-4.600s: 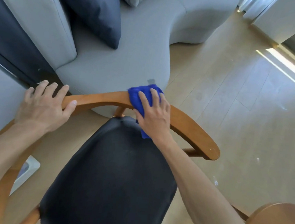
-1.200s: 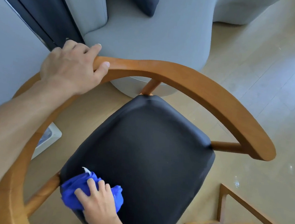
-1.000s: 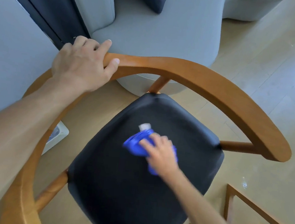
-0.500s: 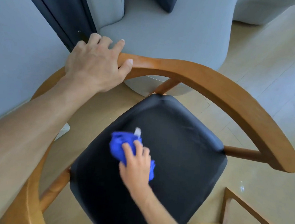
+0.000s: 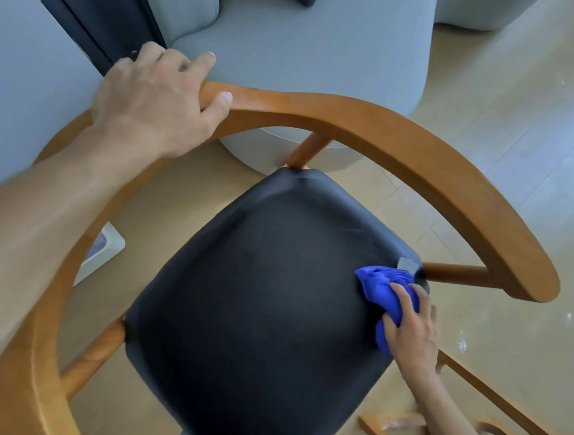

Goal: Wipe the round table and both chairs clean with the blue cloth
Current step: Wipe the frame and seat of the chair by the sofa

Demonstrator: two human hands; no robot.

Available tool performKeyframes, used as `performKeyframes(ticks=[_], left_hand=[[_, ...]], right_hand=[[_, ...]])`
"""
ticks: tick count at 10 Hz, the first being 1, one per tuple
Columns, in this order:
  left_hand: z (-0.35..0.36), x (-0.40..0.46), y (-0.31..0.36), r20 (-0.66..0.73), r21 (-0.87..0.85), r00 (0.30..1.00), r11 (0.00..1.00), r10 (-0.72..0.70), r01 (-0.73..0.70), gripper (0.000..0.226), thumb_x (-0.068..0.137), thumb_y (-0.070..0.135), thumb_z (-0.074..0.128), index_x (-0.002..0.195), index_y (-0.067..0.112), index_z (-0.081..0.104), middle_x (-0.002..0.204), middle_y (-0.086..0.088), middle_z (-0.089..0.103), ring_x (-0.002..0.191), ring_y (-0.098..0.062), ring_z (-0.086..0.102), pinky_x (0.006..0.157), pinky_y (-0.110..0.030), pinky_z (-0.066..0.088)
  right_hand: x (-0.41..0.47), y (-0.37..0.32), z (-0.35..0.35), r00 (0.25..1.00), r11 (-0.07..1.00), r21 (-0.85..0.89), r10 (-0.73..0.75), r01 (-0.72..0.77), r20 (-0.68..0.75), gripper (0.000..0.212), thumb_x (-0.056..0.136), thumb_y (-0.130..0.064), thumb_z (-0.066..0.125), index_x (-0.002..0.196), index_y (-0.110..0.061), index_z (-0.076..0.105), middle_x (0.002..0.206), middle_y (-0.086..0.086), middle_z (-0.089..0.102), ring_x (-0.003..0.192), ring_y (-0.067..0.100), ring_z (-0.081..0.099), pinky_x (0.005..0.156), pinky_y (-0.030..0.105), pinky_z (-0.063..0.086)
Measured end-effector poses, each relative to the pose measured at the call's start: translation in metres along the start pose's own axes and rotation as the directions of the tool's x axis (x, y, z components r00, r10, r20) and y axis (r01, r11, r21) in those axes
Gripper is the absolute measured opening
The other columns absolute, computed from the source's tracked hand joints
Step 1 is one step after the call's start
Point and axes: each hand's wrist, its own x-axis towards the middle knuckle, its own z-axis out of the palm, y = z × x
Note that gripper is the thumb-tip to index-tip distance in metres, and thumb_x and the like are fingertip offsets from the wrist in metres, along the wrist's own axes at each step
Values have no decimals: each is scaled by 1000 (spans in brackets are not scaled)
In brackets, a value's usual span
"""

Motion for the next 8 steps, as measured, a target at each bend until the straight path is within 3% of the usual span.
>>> performKeyframes(ticks=[1,2,3,4,5,6,7,8], left_hand=[[1,0,0,4,20,1000,1000,9,-9,63,96,52,21,145,15,33,132,-21,53,123,-42,42,88,-55,41],[1,0,0,-11,20,1000,1000,15,-15,63,97,52,22,145,14,34,131,-22,53,121,-43,43,87,-56,42],[-1,-1,0,0,8,1000,1000,6,-6,63,96,52,22,145,14,34,132,-22,53,122,-42,42,89,-56,40],[-1,-1,0,0,7,1000,1000,14,-14,62,96,51,23,145,14,33,131,-22,53,122,-43,42,88,-55,40],[1,-1,0,-31,13,999,1000,28,-28,61,97,50,25,144,12,34,127,-26,53,119,-45,43,86,-56,40],[4,-3,-1,-74,15,996,999,41,-40,59,98,50,27,141,10,36,125,-29,53,117,-47,43,85,-57,40],[7,-6,-2,-99,9,993,998,57,-57,60,97,51,28,143,12,34,126,-33,50,117,-50,43,87,-60,41],[9,-6,-3,-124,7,991,998,55,-55,63,95,54,26,141,12,35,124,-33,51,116,-52,45,86,-60,42]], right_hand=[[-18,-49,17,940,943,119,323,-310,-111,50,72,-5,70,120,-11,61,132,17,49,101,44,51,83,47,45],[-71,-120,39,990,981,133,142,-141,6,54,52,-11,74,105,-15,67,121,14,58,80,37,53,64,41,46],[-157,-168,87,969,936,305,-219,175,115,46,48,-18,75,93,-24,71,117,3,57,77,27,54,64,36,45],[-212,-159,101,606,446,459,-738,768,-297,36,74,-7,73,99,-31,65,108,-21,59,107,-6,52,103,10,26],[-218,-143,82,594,-15,704,-525,710,-610,46,100,-31,51,60,-9,42,54,-1,38,67,-3,33,71,13,37],[-190,-75,40,591,681,300,-730,668,342,27,88,-53,60,63,-45,66,65,-20,58,63,-2,48,51,14,39],[-152,3,26,609,749,292,-656,594,445,44,62,-17,77,94,-41,60,114,-8,60,91,22,61,65,29,52],[-112,34,14,848,886,151,-464,439,256,69,48,1,80,105,-29,55,124,4,49,95,32,52,75,43,50]])
